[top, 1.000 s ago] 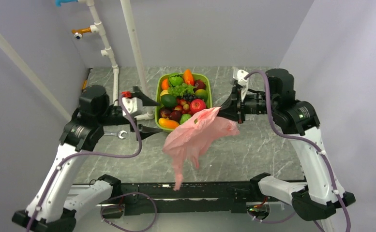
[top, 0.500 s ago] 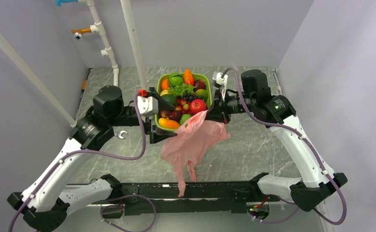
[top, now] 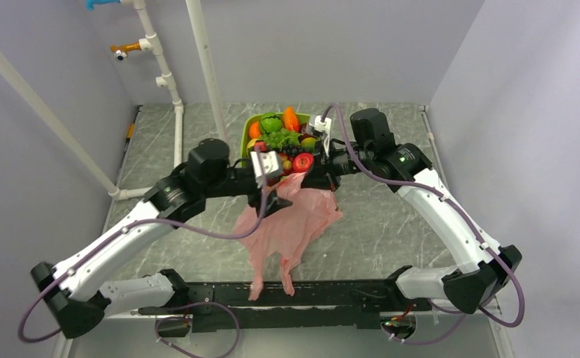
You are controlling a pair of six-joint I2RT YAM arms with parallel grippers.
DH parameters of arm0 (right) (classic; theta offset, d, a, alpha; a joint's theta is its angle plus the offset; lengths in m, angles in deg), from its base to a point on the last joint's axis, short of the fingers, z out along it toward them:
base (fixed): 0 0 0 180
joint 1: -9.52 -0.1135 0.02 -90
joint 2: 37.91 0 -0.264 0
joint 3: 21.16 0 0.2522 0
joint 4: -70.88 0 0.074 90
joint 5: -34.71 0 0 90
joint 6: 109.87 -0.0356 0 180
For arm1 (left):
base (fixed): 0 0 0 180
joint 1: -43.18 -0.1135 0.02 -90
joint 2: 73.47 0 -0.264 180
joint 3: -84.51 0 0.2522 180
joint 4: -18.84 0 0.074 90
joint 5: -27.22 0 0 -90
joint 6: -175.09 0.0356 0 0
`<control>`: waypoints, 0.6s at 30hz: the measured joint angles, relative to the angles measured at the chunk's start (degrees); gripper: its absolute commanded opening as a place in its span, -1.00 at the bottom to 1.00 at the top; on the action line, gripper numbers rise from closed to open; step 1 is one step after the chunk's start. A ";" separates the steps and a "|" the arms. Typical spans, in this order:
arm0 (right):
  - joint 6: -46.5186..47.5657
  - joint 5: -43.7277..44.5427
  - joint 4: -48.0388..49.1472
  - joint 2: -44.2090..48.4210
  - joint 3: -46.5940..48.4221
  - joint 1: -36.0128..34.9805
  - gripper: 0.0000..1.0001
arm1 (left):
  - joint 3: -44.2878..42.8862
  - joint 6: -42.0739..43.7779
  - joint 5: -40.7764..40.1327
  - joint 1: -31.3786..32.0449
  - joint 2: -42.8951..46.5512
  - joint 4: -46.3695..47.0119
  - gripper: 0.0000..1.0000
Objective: Place the fake fruits into the plastic bag and tie a complex knot
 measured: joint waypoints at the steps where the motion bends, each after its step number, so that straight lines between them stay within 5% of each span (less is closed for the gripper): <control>1: 0.24 -0.44 0.15 0.11 -0.15 -0.39 -0.93 | -0.24 -0.17 -1.77 0.09 -1.68 -0.20 0.03; 2: 0.63 -0.94 0.11 0.26 -0.31 -0.66 -0.72 | -0.33 -0.13 -3.58 -0.11 -3.56 -0.48 -0.50; 3: 1.07 -1.46 -0.15 0.39 -0.42 -0.72 -0.31 | -0.33 -0.66 -4.20 -0.68 -4.72 -1.22 -0.88; 7: 3.39 -2.93 -2.73 0.92 -0.63 2.38 0.91 | 1.42 -4.31 0.35 -7.93 -4.13 -2.32 -1.00; 11: 7.10 -1.03 -3.93 4.48 -5.29 6.16 0.99 | 6.19 -10.73 7.17 -15.96 1.11 0.15 -1.00; 18: 8.17 5.25 0.15 14.88 -20.76 3.37 0.99 | 9.86 -19.43 14.25 -16.92 3.54 4.57 -1.00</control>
